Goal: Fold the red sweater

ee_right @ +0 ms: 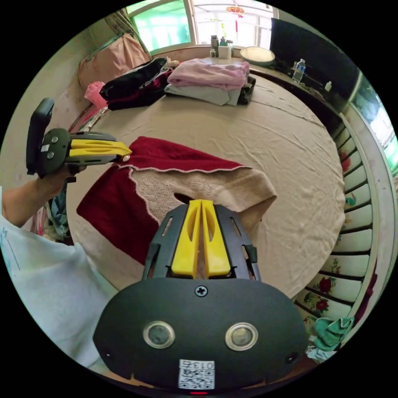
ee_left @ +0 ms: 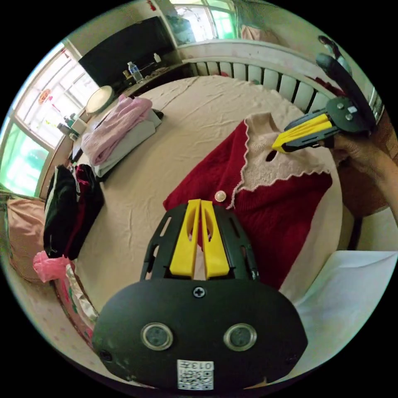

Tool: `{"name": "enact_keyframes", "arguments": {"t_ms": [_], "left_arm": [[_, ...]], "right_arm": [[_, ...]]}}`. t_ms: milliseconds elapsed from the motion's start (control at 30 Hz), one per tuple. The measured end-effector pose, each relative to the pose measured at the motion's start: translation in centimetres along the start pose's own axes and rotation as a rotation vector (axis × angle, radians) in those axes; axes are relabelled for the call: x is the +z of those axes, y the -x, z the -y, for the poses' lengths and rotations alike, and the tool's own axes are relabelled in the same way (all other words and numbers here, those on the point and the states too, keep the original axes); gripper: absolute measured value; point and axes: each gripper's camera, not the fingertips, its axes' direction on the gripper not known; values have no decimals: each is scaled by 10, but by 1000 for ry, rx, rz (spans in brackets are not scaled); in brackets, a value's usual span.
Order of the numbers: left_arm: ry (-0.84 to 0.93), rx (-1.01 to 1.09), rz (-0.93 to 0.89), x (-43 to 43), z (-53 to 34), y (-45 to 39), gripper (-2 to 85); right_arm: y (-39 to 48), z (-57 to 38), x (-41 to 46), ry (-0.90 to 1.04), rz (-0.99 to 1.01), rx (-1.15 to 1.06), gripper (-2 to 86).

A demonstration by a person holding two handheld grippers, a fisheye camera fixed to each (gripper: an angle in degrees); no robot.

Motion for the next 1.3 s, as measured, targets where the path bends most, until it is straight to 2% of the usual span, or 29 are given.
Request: {"name": "enact_keyframes", "arguments": {"t_ms": [133, 267, 400, 533, 600, 667, 800, 967, 1100, 1300], "left_arm": [[-108, -74, -49, -29, -31, 24, -4], [-35, 72, -50, 3, -30, 4, -4], [-46, 67, 6, 29, -28, 14, -3], [-15, 56, -17, 38, -25, 46, 0], [-48, 32, -82, 32, -35, 71, 6], [-111, -121, -232, 20, -59, 127, 26], [-157, -409, -449, 36, -105, 212, 90], [-141, -620, -887, 101, -141, 287, 148], [-122, -607, -957, 122, -141, 309, 159], [-118, -608, -1011, 139, -139, 346, 168]], "right_arm": [[-9, -30, -24, -42, -53, 75, -1], [-9, -49, -4, -35, -26, 90, -1], [-33, -43, 38, 2, -41, 98, 1], [-59, -38, 36, 59, 32, 75, 7], [-83, -57, 10, 3, 26, 117, 18], [-113, -87, -17, -135, 64, 221, 57], [-189, -150, -12, -247, 367, 451, 112], [-206, -162, 29, -145, 455, 421, 126], [-226, -175, 52, -157, 575, 474, 129], [-237, -178, 64, -129, 617, 436, 125]]}}
